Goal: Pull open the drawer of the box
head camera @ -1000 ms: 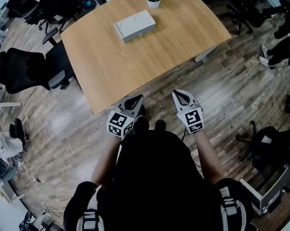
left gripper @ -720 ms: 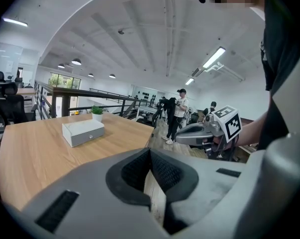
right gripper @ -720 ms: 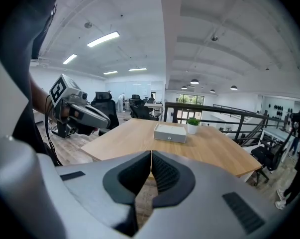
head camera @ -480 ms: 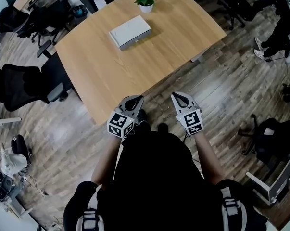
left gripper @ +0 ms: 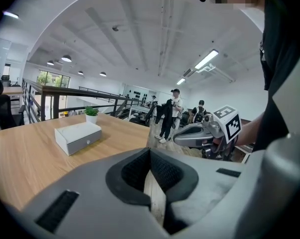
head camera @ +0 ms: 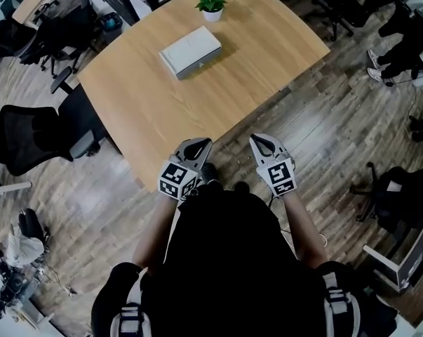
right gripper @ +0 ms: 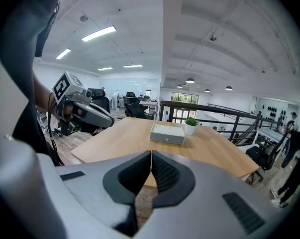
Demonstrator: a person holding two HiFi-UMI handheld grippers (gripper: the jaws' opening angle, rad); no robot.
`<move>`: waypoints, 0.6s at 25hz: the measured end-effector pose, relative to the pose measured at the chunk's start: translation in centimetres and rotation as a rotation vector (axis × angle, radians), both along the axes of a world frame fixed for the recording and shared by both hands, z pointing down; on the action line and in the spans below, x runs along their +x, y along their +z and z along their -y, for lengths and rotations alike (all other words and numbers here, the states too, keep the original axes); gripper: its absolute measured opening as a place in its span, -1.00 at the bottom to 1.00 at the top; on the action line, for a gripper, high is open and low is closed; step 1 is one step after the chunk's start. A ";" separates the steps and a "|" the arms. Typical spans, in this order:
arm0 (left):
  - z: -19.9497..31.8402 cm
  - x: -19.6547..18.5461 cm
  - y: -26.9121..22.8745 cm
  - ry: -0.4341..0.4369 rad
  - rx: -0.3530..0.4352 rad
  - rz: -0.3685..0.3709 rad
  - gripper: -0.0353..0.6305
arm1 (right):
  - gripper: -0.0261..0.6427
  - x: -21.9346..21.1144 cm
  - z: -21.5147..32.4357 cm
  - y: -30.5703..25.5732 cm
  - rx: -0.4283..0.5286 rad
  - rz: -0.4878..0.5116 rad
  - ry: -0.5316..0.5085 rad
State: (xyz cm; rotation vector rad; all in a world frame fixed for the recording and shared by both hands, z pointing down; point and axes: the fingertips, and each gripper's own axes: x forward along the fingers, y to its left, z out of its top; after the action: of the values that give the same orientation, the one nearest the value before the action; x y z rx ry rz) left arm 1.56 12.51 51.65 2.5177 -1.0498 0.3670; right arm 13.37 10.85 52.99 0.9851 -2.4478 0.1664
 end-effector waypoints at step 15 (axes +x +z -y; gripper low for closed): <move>1.0 -7.5 0.2 -0.047 0.011 -0.022 -0.82 | -0.85 -7.8 1.7 -0.1 0.027 -0.001 -0.033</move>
State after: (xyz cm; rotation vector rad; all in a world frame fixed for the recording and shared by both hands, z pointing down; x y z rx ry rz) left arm -5.91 11.49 51.82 2.4964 -1.1042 0.3204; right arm 5.57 9.13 52.86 0.9552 -2.4697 0.1218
